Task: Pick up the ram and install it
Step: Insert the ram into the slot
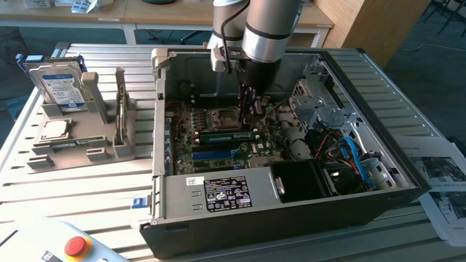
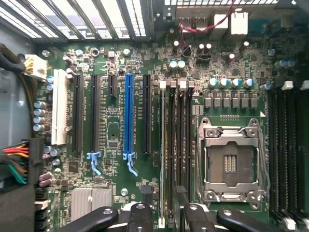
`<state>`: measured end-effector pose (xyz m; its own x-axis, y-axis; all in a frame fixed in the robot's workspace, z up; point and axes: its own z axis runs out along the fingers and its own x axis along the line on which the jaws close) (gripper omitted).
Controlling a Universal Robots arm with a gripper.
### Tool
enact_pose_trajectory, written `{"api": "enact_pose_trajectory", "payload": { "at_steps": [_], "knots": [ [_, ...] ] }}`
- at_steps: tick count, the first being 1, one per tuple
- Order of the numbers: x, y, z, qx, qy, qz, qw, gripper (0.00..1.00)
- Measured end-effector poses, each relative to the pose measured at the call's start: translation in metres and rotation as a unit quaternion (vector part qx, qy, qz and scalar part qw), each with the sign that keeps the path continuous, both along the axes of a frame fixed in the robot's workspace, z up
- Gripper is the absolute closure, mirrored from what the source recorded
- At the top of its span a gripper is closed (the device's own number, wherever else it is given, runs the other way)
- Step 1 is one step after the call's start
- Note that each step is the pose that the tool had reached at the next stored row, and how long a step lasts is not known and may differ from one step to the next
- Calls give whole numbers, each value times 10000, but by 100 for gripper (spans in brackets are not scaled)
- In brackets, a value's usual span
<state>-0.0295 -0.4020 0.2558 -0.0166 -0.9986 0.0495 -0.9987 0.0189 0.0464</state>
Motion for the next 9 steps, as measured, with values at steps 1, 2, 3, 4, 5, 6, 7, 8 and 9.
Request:
{"api": "enact_pose_trajectory", "payload": {
  "at_steps": [1, 2, 3, 4, 5, 6, 7, 8, 9],
  "knots": [
    [0, 0, 30, 0, 0, 0, 10000, 69],
    [0, 0, 62, -1, 0, 0, 10000, 69],
    [0, 0, 97, -1, 0, 0, 10000, 69],
    [0, 0, 132, -2, 0, 0, 10000, 69],
    [0, 0, 166, -2, 0, 0, 10000, 69],
    [0, 0, 201, -3, 0, 0, 10000, 69],
    [0, 0, 236, -4, 0, 0, 10000, 69],
    [0, 0, 271, -5, 0, 0, 10000, 69],
    [0, 0, 303, -6, 0, 0, 10000, 69]
  ]
}}
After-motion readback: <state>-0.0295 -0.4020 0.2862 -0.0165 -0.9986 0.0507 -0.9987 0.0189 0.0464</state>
